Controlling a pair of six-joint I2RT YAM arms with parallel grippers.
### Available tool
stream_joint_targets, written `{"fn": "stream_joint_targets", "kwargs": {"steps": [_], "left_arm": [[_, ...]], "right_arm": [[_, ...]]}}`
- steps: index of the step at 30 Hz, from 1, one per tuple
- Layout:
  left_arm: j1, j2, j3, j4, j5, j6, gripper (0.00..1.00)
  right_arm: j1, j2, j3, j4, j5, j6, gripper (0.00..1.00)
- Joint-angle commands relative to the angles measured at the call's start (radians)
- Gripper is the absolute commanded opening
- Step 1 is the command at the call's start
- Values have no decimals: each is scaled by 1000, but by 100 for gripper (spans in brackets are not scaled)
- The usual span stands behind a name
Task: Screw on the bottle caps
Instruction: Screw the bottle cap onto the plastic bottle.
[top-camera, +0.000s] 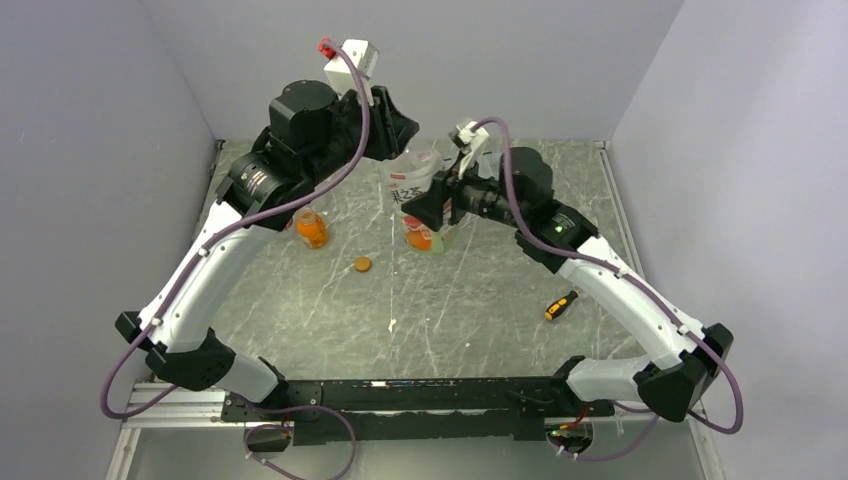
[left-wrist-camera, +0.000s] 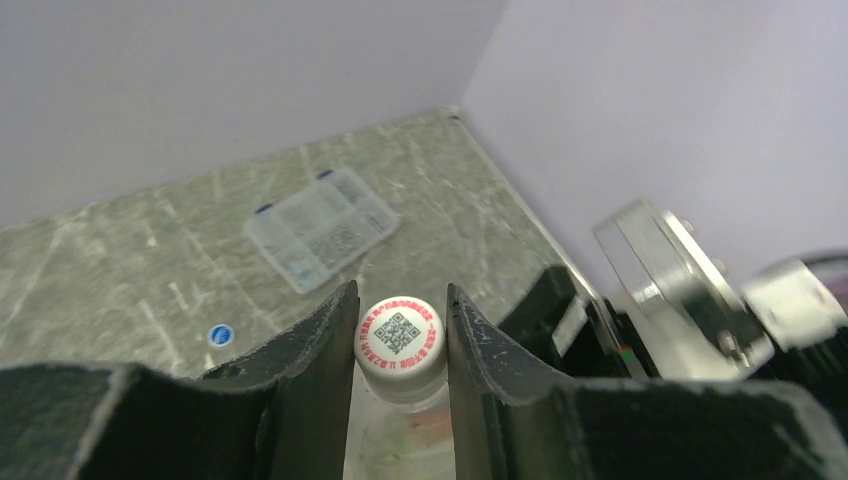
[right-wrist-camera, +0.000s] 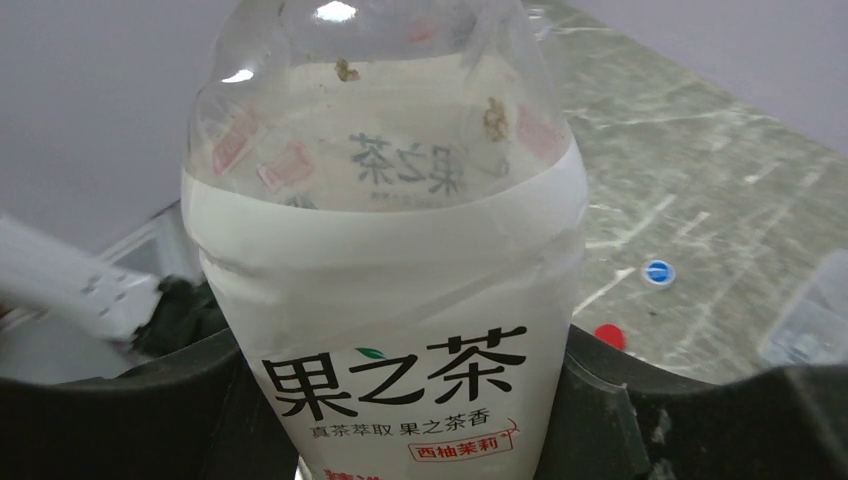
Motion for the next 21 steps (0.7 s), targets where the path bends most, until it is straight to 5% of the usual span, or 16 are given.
{"fn": "stream_joint_targets", "kwargs": {"steps": [1,7,15,18,21], "left_arm": [[26,-102,-78,77,307,12,18],[60,-189,-188,232,707,-1,16],[91,-237,-312,540,1138,-139,16],[96,-239,-315,581,1185,-173,20],[104,-251,-294,530,1150,-145,42]], "right_arm": [[-85,-100,-37,289,-454,106,7],[-95,-92,-53,529,-803,296,7],[-90,-56,-74,1000,-975,685,8],[-87,-57,-59,974,-979,660,8],[-87,-84,-22,644,-923,436,9]]}}
